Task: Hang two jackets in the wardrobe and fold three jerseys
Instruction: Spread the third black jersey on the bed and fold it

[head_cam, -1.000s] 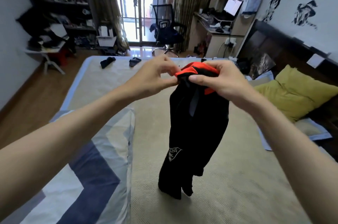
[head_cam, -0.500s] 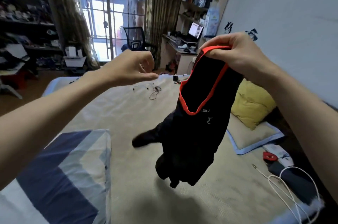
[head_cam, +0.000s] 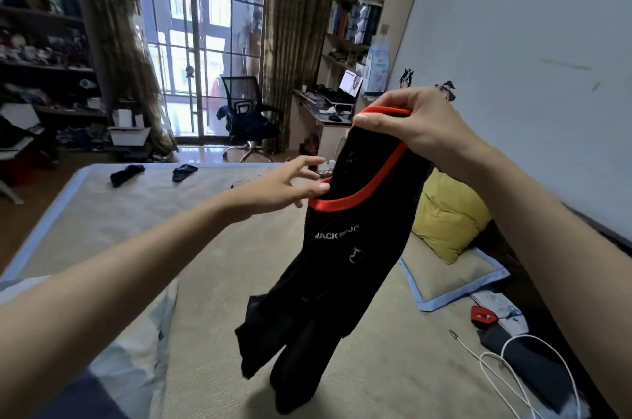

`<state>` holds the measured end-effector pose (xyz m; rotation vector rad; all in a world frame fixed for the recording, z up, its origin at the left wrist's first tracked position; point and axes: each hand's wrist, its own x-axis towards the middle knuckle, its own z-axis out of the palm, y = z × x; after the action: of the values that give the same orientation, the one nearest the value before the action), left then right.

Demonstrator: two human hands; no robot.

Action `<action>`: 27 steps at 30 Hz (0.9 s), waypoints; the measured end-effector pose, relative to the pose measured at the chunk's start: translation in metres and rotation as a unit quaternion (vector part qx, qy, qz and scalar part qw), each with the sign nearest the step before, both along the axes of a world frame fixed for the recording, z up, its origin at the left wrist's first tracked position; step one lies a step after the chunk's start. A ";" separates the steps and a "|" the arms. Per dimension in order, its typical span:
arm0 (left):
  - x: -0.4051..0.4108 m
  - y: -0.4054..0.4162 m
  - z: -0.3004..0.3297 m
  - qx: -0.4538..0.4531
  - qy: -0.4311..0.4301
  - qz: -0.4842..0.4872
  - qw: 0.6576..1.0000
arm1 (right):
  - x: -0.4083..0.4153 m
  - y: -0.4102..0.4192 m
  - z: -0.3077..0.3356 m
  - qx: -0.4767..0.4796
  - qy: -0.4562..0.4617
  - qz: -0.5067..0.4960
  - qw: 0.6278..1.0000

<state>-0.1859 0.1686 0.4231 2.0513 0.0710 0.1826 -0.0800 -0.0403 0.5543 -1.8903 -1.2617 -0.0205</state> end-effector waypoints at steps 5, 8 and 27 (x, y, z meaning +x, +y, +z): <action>0.041 -0.041 -0.023 0.072 0.002 0.013 0.997 | 0.038 -0.031 -0.014 -0.017 0.006 0.051 0.999; 0.032 -0.037 -0.017 0.090 0.027 0.100 0.991 | 0.066 -0.055 -0.014 -0.033 0.002 0.054 0.998; -0.068 -0.053 0.175 0.296 -0.119 0.309 0.896 | 0.071 -0.066 0.018 -0.069 0.094 -0.009 0.993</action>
<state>-0.2537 0.1156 0.5983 2.5288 0.5805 0.9486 -0.0091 -0.1064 0.5720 -1.9704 -1.1422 0.2369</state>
